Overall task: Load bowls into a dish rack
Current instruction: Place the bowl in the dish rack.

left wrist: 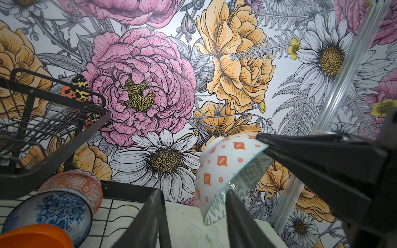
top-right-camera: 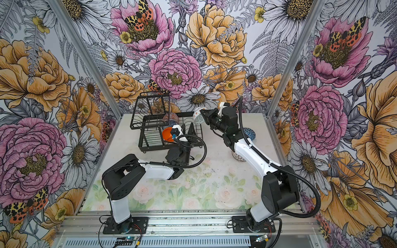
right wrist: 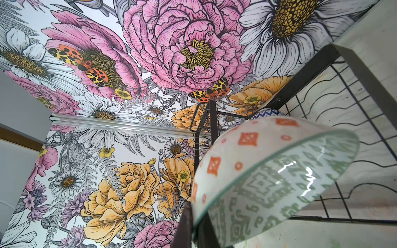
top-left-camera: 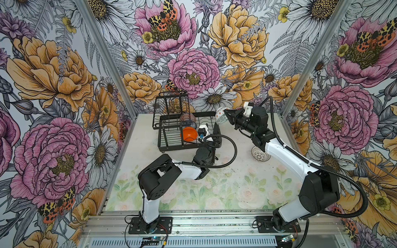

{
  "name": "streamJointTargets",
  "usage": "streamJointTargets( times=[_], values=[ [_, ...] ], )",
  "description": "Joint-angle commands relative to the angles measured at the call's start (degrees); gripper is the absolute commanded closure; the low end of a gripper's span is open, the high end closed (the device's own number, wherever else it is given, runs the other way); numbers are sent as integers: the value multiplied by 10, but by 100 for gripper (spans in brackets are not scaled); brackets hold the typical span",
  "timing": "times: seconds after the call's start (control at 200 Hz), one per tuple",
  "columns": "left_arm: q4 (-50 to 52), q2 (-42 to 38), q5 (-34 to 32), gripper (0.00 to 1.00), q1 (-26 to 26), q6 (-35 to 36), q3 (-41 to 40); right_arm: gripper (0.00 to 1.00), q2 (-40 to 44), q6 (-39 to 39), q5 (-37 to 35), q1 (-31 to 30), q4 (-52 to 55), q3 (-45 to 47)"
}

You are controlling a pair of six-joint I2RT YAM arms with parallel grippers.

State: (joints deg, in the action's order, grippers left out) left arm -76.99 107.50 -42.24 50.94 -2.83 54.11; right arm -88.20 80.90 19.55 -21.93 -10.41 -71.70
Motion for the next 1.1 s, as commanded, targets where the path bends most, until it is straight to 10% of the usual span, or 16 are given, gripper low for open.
streamJointTargets(
  times=[0.0,0.375,1.096],
  values=[
    [8,-42,-5,36,8,-5,-25,100,26,-27,-3,1,-47,-5],
    [199,-171,16,2,21,-35,-65,100,36,-51,-2,22,-85,25],
    [763,-443,169,1,-58,-183,37,100,14,-80,-55,4,-220,82]
  ],
)
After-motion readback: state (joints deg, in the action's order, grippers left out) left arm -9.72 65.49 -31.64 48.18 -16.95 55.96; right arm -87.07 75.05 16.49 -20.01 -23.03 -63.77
